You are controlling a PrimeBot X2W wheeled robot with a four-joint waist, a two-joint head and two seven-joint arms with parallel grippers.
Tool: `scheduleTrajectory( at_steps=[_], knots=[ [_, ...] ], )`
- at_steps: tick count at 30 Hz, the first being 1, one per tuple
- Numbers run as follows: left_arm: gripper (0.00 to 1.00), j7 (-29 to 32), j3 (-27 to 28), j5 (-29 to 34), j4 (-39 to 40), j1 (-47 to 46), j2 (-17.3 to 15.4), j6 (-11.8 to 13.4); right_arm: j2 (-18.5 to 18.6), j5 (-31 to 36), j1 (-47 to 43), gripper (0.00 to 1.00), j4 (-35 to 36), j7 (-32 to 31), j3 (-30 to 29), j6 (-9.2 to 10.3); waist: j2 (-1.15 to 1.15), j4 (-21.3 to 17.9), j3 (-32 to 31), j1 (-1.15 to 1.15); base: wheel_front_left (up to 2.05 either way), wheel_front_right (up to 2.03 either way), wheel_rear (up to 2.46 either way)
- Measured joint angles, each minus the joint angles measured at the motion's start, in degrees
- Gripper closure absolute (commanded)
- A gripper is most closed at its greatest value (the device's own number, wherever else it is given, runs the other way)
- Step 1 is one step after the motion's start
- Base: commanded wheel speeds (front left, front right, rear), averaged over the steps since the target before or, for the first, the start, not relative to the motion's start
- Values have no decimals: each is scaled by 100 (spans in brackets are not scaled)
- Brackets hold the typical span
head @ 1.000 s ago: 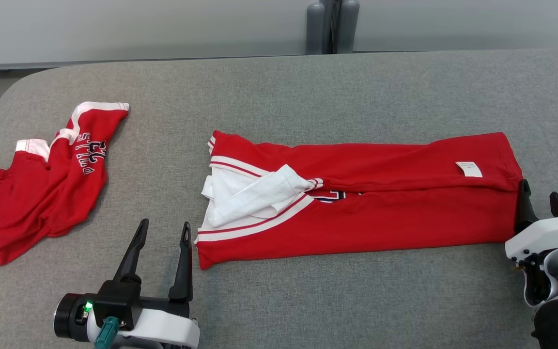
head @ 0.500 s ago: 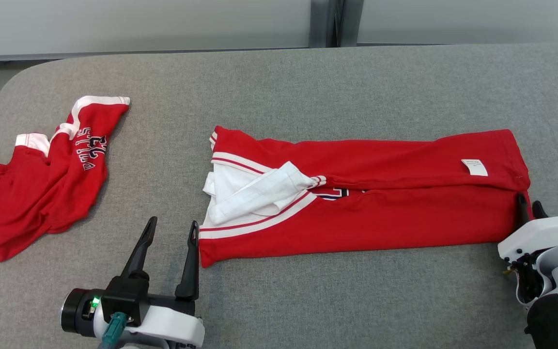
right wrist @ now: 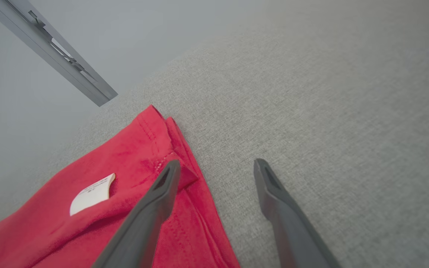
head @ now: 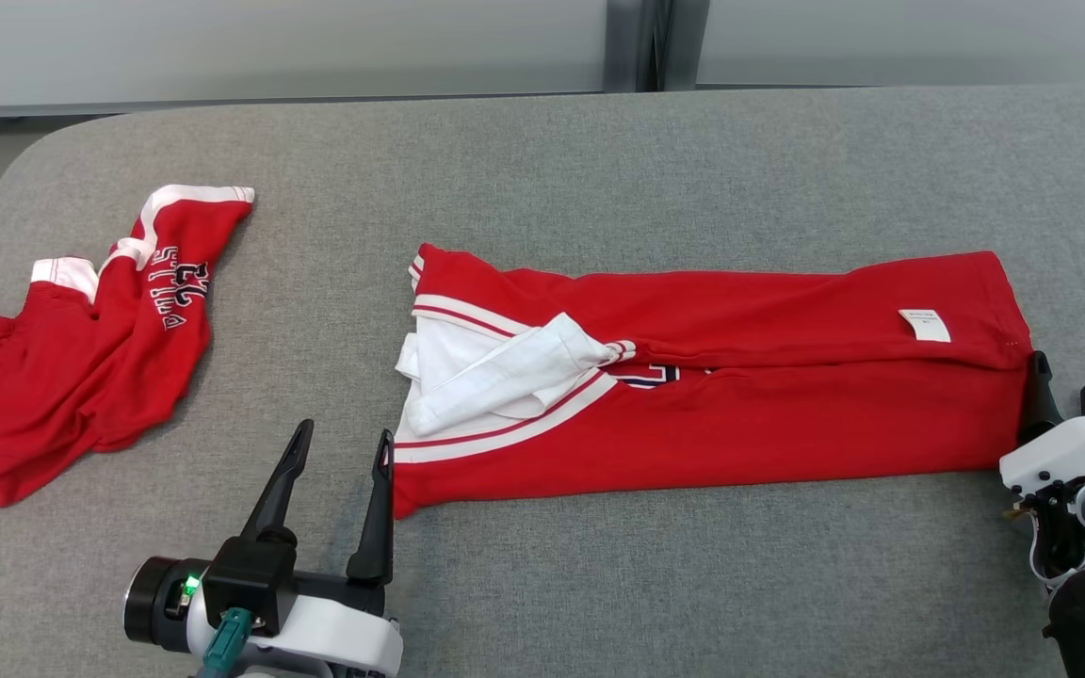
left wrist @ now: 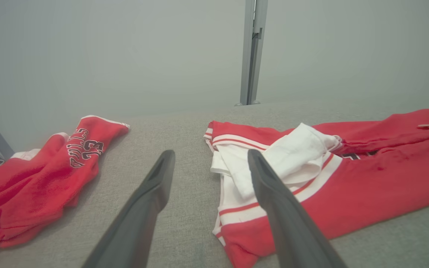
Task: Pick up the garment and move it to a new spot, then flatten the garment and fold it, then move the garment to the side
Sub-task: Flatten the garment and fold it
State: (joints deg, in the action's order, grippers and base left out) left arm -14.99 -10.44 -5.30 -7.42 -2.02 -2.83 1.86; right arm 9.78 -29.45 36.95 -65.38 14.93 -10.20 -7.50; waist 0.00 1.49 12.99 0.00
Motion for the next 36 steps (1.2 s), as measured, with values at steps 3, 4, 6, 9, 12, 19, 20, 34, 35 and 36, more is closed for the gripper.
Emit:
scheduleTrajectory(
  at_steps=[3, 4, 6, 9, 12, 19, 20, 34, 35, 36],
  knots=[
    [0, 0, -37, 0, -3, -10, 2, -4, 5, -40, 16, 0, -33, 1, 55, 0, 0, -11, 46, 0, 0, 0, 0],
    [0, 0, -42, -1, -5, -24, 1, -7, 3, -56, 38, 0, -70, 3, 79, 0, 0, -11, 59, 0, 0, 0, 0],
    [0, 0, -56, -3, -7, -77, 2, -29, 0, -79, 114, 0, -172, 3, 121, 0, 0, -2, 79, 0, 0, 0, 0],
    [0, 0, -65, -2, -12, -87, 2, -31, 2, -86, 213, 0, -303, -2, 164, 0, 0, 33, 96, 0, 0, 0, 0],
    [0, 0, -60, -2, -20, -88, 2, -31, 25, -135, 276, 5, -416, -8, 201, 0, 0, 80, 105, 0, 0, 0, 0],
    [0, 0, -65, -38, -26, -88, 2, -34, 58, -176, 311, 100, -589, -87, 324, -1, 0, 166, 73, 0, 0, 0, 0],
    [0, 0, -65, -38, -26, -88, 2, -34, 58, -176, 311, 100, -589, -87, 324, -1, 0, 166, 73, 0, 0, 0, 0],
    [0, 0, -30, -67, 14, -80, 2, -31, 616, -230, 274, 100, -178, -16, 168, -1, 0, 78, -22, 0, 0, 0, 0],
    [0, 0, -15, -62, 18, -79, 2, -37, 689, -212, 272, 100, -132, -10, 133, -1, 0, 65, -25, 0, 0, 0, 0],
    [0, 0, 2, -47, 20, -79, 2, -45, 757, -182, 271, 100, -79, -9, 98, -1, 0, 51, -30, 0, 0, 0, 0]
  ],
)
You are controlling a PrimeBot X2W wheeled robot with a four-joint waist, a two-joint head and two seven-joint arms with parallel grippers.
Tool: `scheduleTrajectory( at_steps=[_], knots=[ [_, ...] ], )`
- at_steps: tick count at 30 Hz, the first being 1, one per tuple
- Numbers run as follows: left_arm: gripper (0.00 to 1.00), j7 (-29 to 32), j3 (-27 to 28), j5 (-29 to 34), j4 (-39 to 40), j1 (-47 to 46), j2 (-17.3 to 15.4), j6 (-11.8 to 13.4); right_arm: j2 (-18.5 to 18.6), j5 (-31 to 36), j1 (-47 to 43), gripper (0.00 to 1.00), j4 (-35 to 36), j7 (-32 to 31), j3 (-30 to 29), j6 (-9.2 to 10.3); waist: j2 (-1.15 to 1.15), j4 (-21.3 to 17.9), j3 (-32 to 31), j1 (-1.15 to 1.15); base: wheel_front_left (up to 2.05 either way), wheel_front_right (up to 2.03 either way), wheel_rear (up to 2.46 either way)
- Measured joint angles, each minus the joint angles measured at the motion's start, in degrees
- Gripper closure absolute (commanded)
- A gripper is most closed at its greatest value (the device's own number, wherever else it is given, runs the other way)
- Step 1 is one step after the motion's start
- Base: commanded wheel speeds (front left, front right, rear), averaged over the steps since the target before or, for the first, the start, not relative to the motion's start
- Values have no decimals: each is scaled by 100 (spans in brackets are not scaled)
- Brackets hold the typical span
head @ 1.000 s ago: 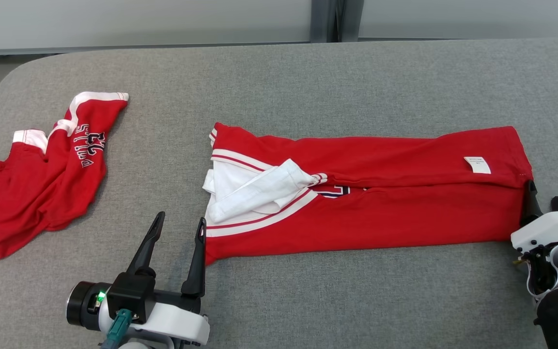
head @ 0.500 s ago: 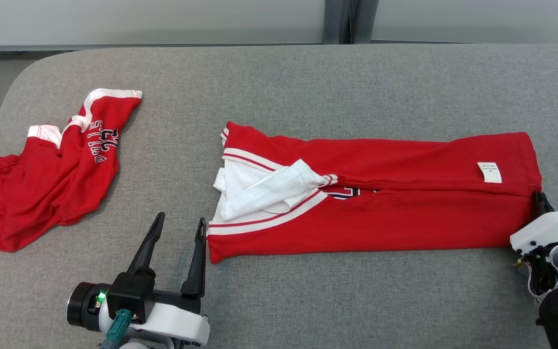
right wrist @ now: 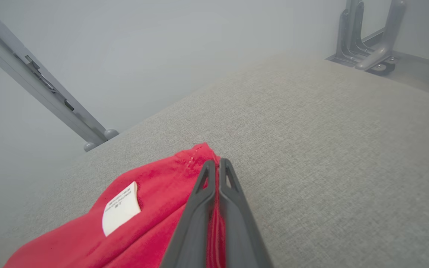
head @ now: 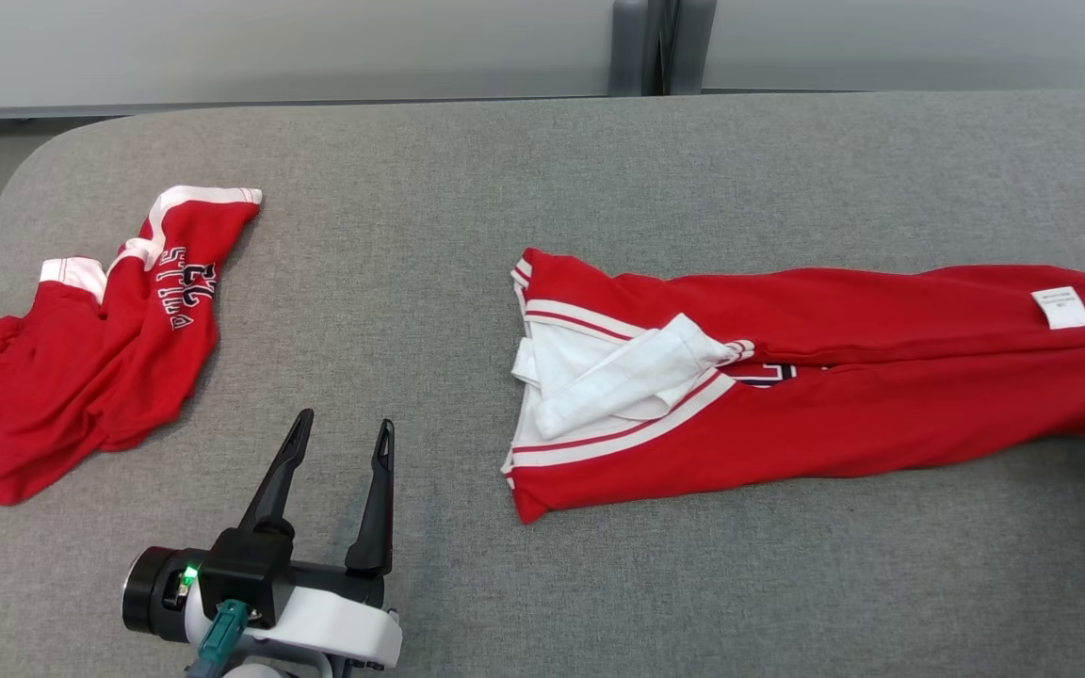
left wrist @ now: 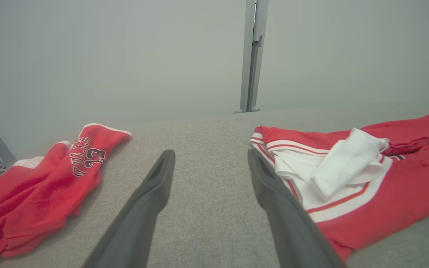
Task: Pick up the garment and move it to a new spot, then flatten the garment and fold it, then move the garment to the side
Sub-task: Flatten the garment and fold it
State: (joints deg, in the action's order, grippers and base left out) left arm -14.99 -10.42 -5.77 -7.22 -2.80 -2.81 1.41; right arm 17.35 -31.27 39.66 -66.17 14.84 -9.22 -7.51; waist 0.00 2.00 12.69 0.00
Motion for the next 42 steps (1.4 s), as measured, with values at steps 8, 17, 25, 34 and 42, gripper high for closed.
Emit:
scheduleTrajectory(
  at_steps=[8, 17, 25, 34, 42],
  knots=[
    [0, 0, 29, 20, -1, 4, 0, -41, 111, 218, 46, 100, 194, 7, 0, 1, 0, -102, -85, 0, 0, 0, 0],
    [0, 0, -99, -124, -52, 24, 2, -5, -408, -332, -82, 100, 1368, -207, 706, 1, 0, -106, -229, 0, 0, 0, 0],
    [0, 0, -124, -226, -99, 112, 2, 25, -649, -590, -590, 100, 2720, -576, 1350, 1, 0, 55, -391, 0, 0, 0, 0],
    [0, 0, -200, -344, -148, 140, 0, 62, -1087, -274, -1092, 100, 3737, -1076, 1706, 1, 0, 352, -534, 0, 0, 0, 0],
    [0, 0, -343, -446, -215, 144, 1, 80, -1386, -79, -1313, 100, 4046, -1440, 1760, 2, 0, 710, -564, 0, 0, 0, 0]
  ],
)
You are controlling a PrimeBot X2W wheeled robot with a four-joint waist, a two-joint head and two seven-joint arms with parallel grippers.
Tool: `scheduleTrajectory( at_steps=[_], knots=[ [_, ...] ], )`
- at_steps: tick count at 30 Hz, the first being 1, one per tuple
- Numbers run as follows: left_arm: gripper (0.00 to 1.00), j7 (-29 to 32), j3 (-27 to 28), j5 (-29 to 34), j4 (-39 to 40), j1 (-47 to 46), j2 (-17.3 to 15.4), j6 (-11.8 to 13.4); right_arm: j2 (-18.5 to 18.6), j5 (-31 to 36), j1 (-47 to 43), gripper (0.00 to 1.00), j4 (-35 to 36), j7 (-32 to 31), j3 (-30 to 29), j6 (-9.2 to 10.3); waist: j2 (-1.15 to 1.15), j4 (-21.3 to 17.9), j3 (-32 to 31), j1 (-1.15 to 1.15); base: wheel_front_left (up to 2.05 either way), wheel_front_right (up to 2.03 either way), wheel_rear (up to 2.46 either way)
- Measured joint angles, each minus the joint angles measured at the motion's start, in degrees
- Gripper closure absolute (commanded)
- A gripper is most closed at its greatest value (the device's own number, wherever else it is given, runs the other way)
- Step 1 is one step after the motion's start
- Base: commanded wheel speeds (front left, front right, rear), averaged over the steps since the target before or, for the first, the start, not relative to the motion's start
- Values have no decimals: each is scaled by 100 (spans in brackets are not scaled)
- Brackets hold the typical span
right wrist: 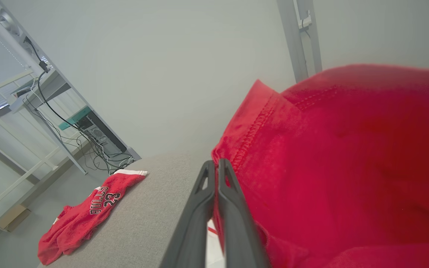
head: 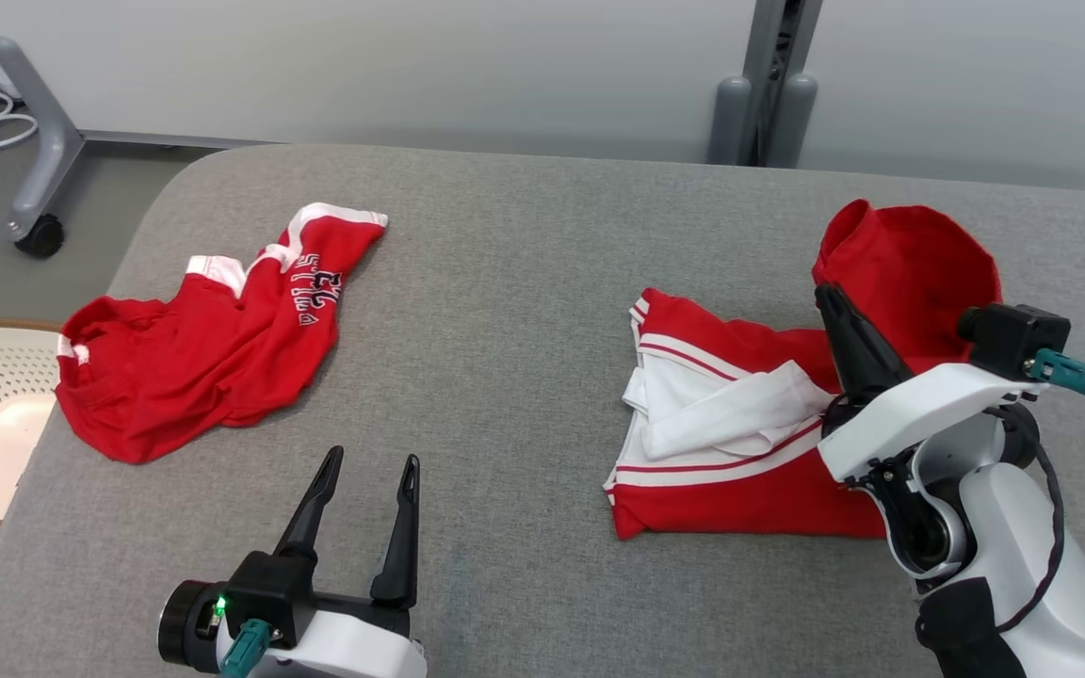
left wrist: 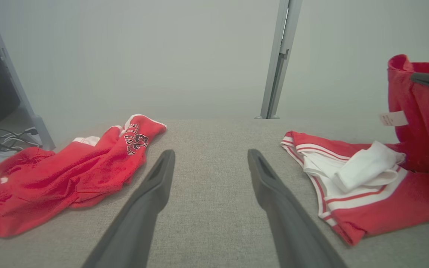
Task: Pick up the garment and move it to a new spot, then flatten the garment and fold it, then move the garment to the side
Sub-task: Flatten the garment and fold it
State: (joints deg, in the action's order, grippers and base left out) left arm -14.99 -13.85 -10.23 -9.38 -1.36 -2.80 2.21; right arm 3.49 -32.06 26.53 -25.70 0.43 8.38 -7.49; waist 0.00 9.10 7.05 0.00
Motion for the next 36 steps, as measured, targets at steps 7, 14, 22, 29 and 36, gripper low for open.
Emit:
scheduleTrajectory(
  at_steps=[7, 14, 22, 29, 36],
  knots=[
    [0, 0, -147, -102, -130, -3, 0, 3, -75, -157, -167, 100, -153, -226, 425, 0, 0, 388, -11, 0, 0, 0, 0],
    [0, 0, -310, -199, -229, -13, 0, -14, -71, -248, 71, 100, -920, -19, 823, 0, 0, 665, 26, 0, 0, 0, 0],
    [0, 0, -403, -288, -367, -34, -1, -13, -76, -665, 456, 100, -1739, 248, 1446, 0, 0, 878, 42, 0, 0, 0, 0],
    [0, 0, -381, -301, -443, -34, 0, -4, -70, -1143, 625, 0, -1884, 546, 2048, 0, 0, 852, 14, 0, 0, 0, 0],
    [0, 0, -263, -299, -438, -34, 0, 37, -87, -1580, 749, 0, -1613, 1002, 2561, 0, 0, 615, -41, 0, 0, 0, 0]
  ],
)
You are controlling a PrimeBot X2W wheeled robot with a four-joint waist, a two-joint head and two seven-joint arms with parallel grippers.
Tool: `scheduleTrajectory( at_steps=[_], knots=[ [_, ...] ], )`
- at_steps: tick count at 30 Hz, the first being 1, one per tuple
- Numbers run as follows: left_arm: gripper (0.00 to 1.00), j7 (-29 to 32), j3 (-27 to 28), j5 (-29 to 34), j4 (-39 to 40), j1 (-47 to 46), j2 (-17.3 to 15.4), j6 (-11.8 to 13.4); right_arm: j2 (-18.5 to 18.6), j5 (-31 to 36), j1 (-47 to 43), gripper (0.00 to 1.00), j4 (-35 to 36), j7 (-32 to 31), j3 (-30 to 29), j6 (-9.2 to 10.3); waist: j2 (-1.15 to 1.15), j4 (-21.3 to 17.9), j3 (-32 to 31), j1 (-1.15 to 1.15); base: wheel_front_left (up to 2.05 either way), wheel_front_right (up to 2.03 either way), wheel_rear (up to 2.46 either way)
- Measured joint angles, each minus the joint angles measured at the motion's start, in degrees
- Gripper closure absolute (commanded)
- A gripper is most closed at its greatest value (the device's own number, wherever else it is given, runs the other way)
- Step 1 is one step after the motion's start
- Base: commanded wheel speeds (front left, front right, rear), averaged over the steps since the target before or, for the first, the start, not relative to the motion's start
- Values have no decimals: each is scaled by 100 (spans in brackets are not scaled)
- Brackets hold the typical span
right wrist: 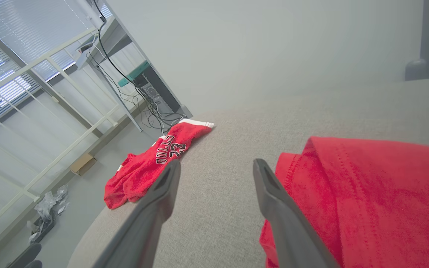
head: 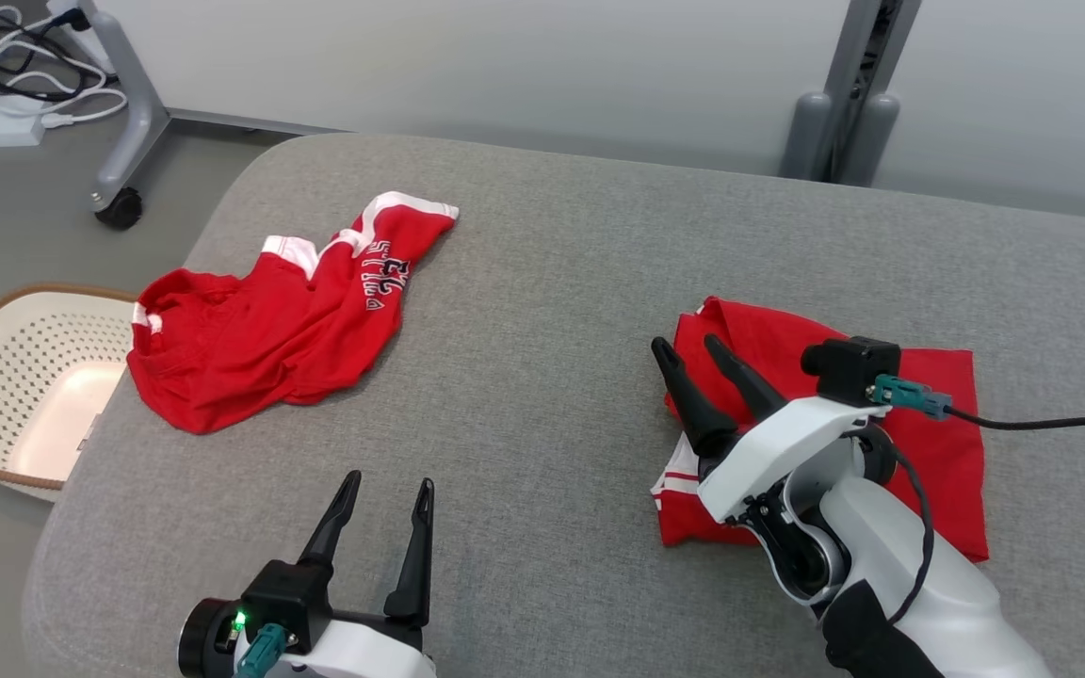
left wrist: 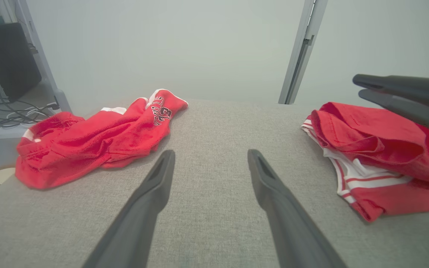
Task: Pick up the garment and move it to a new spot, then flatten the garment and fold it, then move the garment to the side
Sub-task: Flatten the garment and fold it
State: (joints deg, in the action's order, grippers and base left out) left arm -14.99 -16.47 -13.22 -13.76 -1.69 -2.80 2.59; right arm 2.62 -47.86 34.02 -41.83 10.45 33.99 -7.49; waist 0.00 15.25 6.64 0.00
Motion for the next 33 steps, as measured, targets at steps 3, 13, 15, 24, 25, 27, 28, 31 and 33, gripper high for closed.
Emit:
scheduleTrajectory(
  at_steps=[3, 13, 15, 24, 25, 27, 28, 31, 33],
  knots=[
    [0, 0, 85, 5, 43, 1, -1, 10, 0, 227, 136, 0, -48, 232, -53, 0, 0, -155, -30, 0, 0, 0, 0],
    [0, 0, 407, -175, 255, 6, -1, 208, 152, 1900, 55, 0, -157, 446, -1381, -1, 0, -760, -72, 0, 0, 0, 0],
    [0, 0, 433, -237, 328, 4, 1, 263, 249, 2325, -110, 0, 13, 452, -1696, -1, 0, -871, -66, 0, 0, 0, 0],
    [0, 0, 432, -252, 412, 4, 1, 350, 269, 3256, -1154, 0, 850, 454, -2605, -1, 0, -1232, -116, 0, 0, 0, 0],
    [0, 0, 422, -250, 412, 6, 1, 350, 267, 3343, -1263, 0, 959, 454, -2669, -1, 0, -1259, -134, 0, 0, 0, 0],
    [0, 0, 400, -242, 413, 21, 0, 349, 230, 3423, -1491, 0, 1156, 454, -2820, -1, 0, -1304, -183, 0, 0, 0, 0],
    [0, 0, 386, -237, 413, 34, 1, 347, 207, 3438, -1604, 0, 1246, 453, -2865, -1, 0, -1324, -208, 0, 0, 0, 0],
    [0, 0, 365, -207, 411, 74, 0, 330, 138, 3482, -1925, 0, 1465, 453, -2980, -1, 0, -1383, -278, 0, 0, 0, 0],
    [0, 0, 352, -174, 404, 133, 1, 318, 111, 3504, -2084, 0, 1563, 453, -3054, -1, 0, -1420, -318, 0, 0, 0, 0]
  ],
)
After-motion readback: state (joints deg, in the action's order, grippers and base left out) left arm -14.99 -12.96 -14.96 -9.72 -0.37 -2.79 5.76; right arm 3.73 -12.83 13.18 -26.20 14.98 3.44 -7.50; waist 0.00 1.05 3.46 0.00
